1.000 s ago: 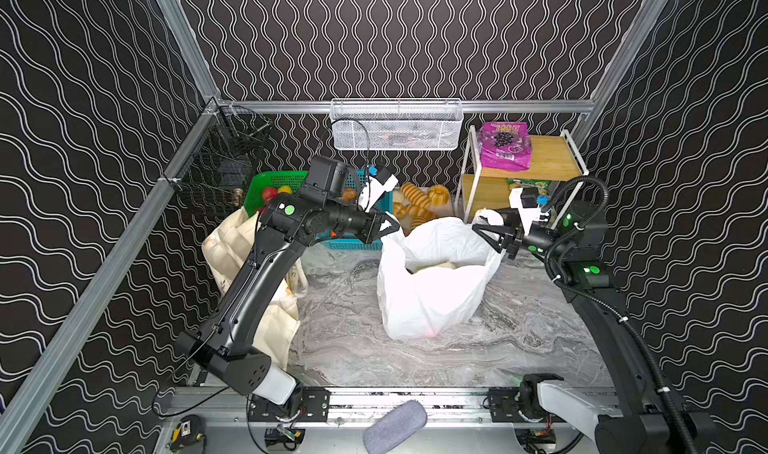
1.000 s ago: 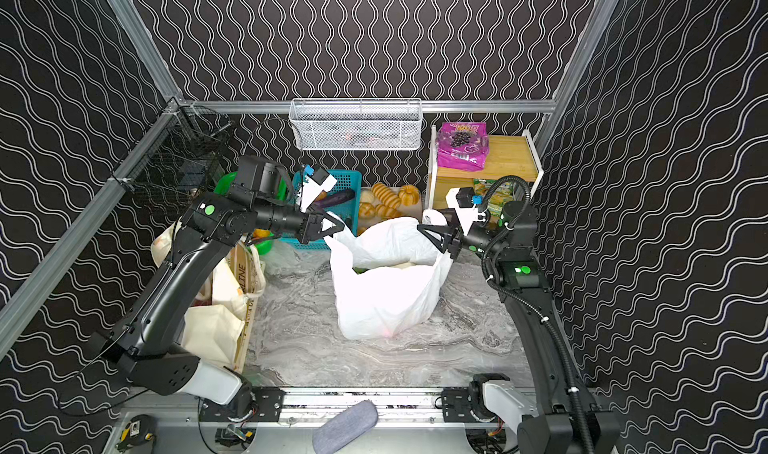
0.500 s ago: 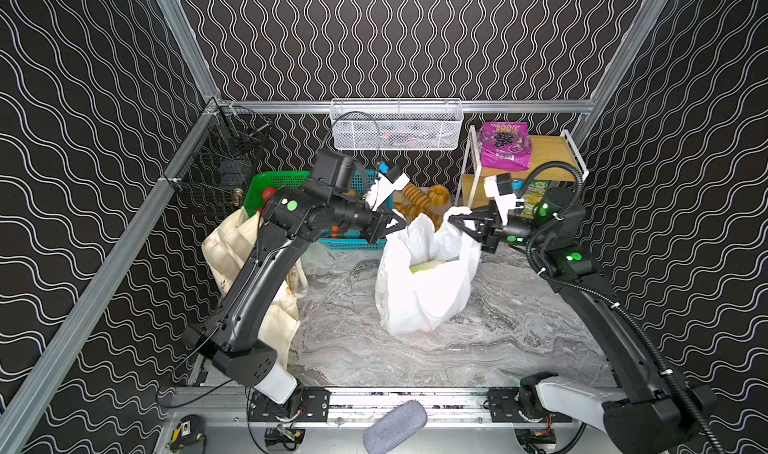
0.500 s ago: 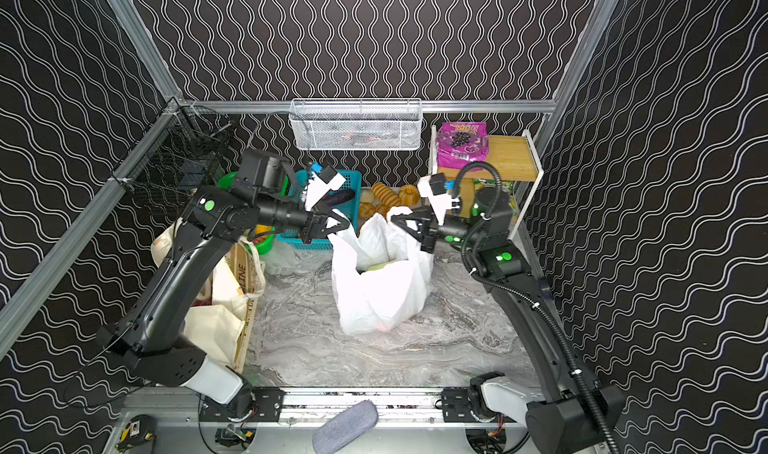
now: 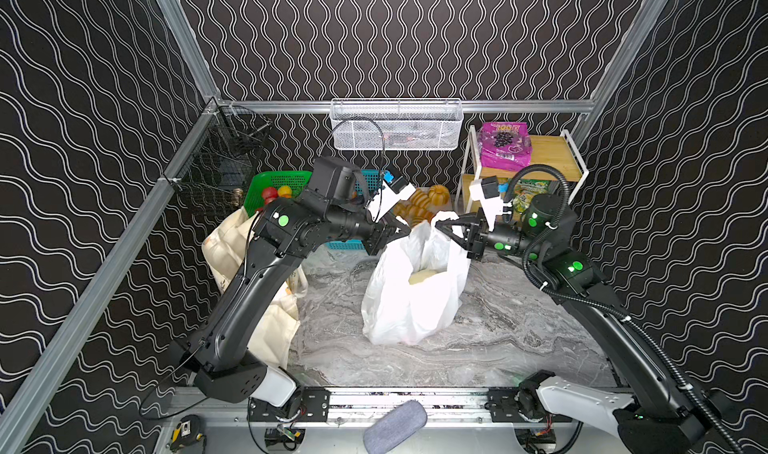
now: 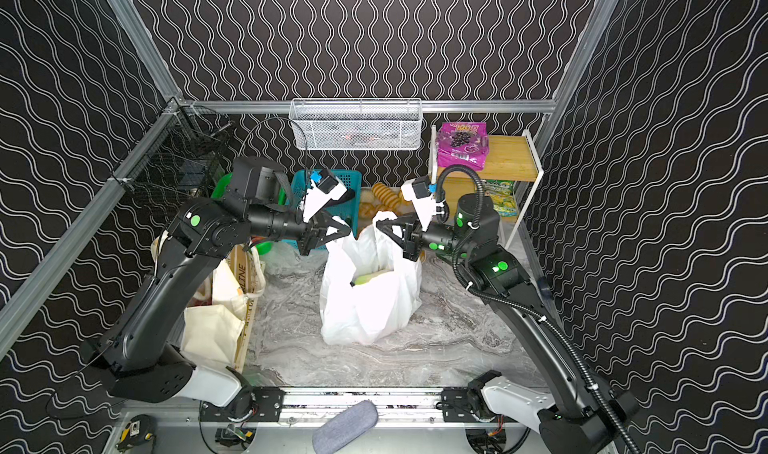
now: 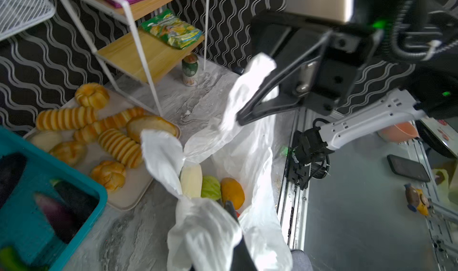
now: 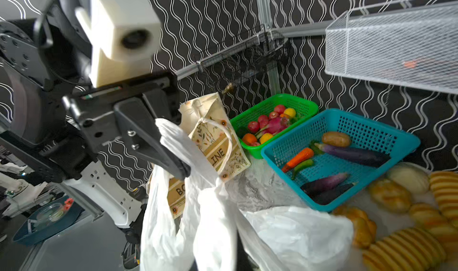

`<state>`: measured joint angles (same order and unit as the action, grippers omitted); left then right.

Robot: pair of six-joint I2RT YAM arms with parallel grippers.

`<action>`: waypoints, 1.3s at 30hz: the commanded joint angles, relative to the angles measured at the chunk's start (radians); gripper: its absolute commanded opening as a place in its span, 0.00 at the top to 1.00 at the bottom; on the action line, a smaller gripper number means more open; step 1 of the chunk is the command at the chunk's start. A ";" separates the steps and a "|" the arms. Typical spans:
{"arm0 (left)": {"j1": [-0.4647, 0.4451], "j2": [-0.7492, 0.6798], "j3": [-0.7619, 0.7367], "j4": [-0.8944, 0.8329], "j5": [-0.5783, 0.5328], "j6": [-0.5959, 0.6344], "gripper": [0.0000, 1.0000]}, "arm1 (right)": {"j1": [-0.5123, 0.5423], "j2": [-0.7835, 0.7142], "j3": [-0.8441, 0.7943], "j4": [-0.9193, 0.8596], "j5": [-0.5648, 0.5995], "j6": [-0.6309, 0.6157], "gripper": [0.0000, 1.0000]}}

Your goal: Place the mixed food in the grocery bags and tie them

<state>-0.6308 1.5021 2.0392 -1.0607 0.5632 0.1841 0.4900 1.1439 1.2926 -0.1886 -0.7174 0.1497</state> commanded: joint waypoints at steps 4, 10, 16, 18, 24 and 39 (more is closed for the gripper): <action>-0.002 0.115 0.172 -0.306 0.059 0.357 0.98 | 0.005 0.062 0.078 -0.054 -0.069 0.041 1.00; -0.002 0.064 -0.021 -0.144 -0.090 0.439 1.00 | 0.005 0.205 0.161 -0.217 -0.017 -0.007 1.00; -0.001 0.019 -0.087 -0.005 -0.124 0.461 0.96 | 0.005 0.161 0.077 -0.149 -0.070 0.024 1.00; -0.001 0.018 -0.101 0.039 -0.120 0.435 0.95 | 0.005 0.153 0.061 -0.136 -0.130 0.015 1.00; -0.001 0.009 -0.172 0.140 -0.038 0.369 0.81 | 0.005 0.161 0.058 -0.158 -0.180 -0.033 1.00; -0.001 -0.004 -0.228 0.177 0.009 0.334 0.62 | 0.005 0.174 0.074 -0.216 -0.255 -0.127 1.00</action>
<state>-0.6338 1.4979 1.8103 -0.9180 0.5766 0.5354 0.4953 1.3228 1.3655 -0.4000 -0.9203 0.0654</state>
